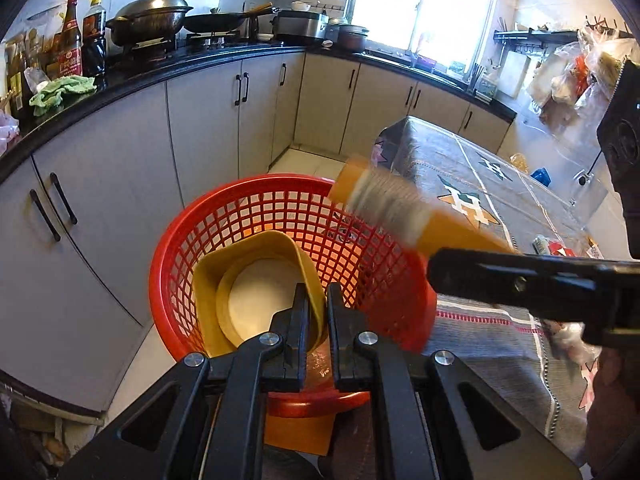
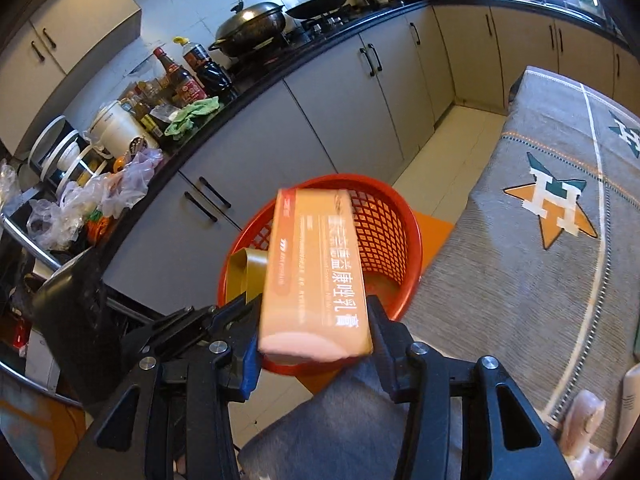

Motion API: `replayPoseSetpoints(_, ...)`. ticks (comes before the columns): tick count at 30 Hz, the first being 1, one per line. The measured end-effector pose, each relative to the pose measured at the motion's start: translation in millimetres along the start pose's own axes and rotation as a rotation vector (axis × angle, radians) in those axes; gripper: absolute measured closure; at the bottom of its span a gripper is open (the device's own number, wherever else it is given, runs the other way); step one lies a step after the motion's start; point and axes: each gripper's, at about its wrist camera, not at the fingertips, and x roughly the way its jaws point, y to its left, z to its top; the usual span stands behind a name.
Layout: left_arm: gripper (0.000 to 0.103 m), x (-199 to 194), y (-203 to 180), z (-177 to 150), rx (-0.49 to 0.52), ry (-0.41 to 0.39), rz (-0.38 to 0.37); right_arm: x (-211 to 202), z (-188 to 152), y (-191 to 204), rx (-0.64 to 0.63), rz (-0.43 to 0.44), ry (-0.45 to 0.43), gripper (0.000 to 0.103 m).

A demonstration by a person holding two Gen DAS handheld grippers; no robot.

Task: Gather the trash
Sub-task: 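Open both tools over the red basket to drop bowl and box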

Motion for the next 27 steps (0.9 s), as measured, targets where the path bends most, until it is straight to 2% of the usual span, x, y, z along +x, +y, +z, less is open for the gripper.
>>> replayPoseSetpoints(2, 0.094, 0, 2, -1, -0.005, 0.0, 0.001, 1, 2, 0, 0.002, 0.003, -0.001, 0.051)
replayPoseSetpoints(4, 0.089, -1, 2, -2, -0.007, 0.002, -0.004, -1, 1, 0, 0.0, -0.002, -0.007, 0.049)
replayPoseSetpoints(6, 0.069, -4, 1, -2, -0.006, -0.01, -0.001, -8, 0, -4, 0.013, 0.009, -0.01, 0.049)
replayPoseSetpoints(7, 0.066, -7, -1, -2, -0.001, -0.02, 0.004, -13, -1, -6, 0.018, 0.017, -0.014, 0.049)
replayPoseSetpoints(15, 0.065, -28, -32, 0, 0.044, -0.056, -0.034, -69, -23, -19, 0.005, 0.006, -0.087, 0.049)
replayPoseSetpoints(18, 0.059, -36, -54, -2, 0.083, -0.066, -0.063, -94, -38, -32, 0.011, -0.001, -0.119, 0.049)
replayPoseSetpoints(27, 0.052, -35, -129, -26, 0.206, -0.017, -0.171, -181, -94, -102, 0.143, -0.091, -0.226, 0.044)
